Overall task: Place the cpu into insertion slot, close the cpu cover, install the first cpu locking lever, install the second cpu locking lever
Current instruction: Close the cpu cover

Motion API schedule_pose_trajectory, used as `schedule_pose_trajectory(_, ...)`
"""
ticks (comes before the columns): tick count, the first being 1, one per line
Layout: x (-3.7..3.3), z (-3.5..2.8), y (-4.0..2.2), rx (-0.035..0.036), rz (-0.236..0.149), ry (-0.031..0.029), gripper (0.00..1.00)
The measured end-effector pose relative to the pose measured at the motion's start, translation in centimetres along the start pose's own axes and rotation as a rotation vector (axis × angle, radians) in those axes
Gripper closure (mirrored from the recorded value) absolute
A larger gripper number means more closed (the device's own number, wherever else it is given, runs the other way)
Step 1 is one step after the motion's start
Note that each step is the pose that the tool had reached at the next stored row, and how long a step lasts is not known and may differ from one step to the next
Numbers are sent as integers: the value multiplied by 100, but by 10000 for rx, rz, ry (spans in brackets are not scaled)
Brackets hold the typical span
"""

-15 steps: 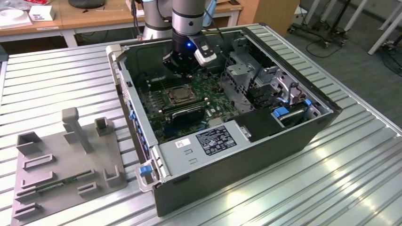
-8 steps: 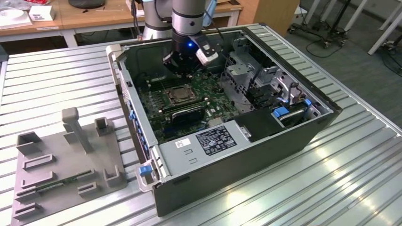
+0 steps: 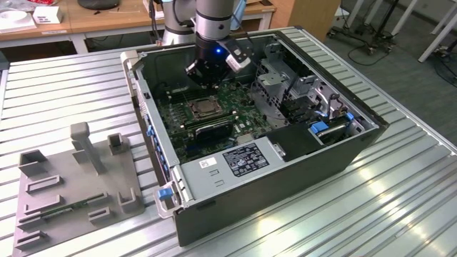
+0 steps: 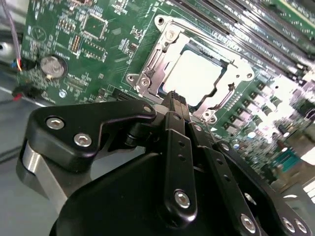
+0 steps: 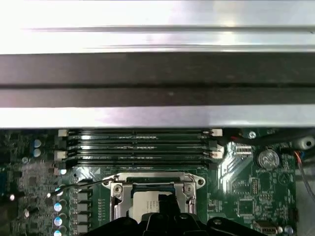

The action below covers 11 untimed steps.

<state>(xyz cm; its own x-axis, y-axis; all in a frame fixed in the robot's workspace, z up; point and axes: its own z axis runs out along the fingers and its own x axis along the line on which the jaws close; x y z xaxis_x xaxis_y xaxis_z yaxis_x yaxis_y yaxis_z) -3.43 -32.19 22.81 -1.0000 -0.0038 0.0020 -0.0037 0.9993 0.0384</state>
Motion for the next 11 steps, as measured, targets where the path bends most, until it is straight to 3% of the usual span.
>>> schedule_pose_trajectory(4, 0, 2, 0, 1, -715, 27, 89)
schedule_pose_trajectory(11, 0, 2, 0, 2, -794, 31, 89)
